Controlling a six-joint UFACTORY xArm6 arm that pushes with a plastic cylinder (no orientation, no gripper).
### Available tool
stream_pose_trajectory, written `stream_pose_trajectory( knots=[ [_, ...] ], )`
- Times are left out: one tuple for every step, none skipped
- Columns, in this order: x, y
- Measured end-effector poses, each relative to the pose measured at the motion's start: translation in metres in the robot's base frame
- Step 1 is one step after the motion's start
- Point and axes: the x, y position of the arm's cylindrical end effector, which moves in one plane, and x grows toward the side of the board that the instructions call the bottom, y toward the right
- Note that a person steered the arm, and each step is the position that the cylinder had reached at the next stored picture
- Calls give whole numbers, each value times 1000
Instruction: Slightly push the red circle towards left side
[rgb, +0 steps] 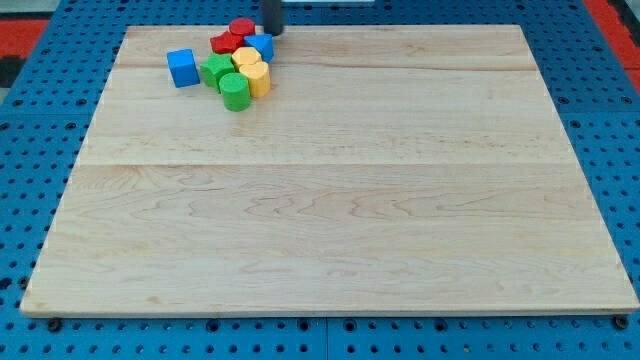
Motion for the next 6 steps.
stream_pose_trajectory(
  knots=[
    [11,-52],
    [33,-66],
    [53,-67],
    [31,-65],
    [33,-69],
    [44,-105]
  ],
)
